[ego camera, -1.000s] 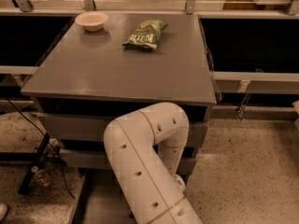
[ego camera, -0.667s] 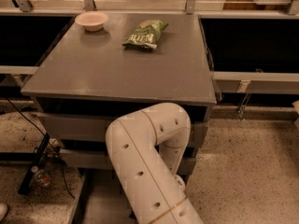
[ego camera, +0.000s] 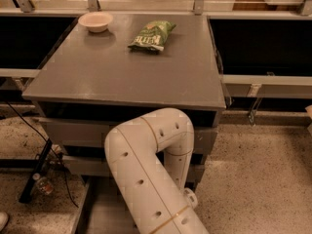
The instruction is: Pick rxbar blueberry from bottom drawer and place on counter
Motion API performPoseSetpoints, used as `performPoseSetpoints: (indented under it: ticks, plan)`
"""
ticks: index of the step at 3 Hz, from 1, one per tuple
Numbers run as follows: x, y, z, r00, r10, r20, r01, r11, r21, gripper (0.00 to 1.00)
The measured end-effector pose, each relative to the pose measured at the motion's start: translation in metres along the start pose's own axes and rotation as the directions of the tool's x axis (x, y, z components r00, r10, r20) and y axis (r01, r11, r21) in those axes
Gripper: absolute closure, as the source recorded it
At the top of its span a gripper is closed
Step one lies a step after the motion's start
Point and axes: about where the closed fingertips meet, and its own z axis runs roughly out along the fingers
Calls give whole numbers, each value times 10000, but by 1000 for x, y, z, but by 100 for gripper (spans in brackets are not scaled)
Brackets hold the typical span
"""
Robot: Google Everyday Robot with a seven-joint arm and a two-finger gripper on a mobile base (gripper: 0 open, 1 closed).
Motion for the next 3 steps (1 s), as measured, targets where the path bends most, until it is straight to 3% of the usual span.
performPoseSetpoints:
  ticks: [1,3]
  plan:
    - [4,-4,-3,9977,276,624,-273,9996,-71,0]
    - [6,-4,-5,9940,272,1062,-260,9996,-124,0]
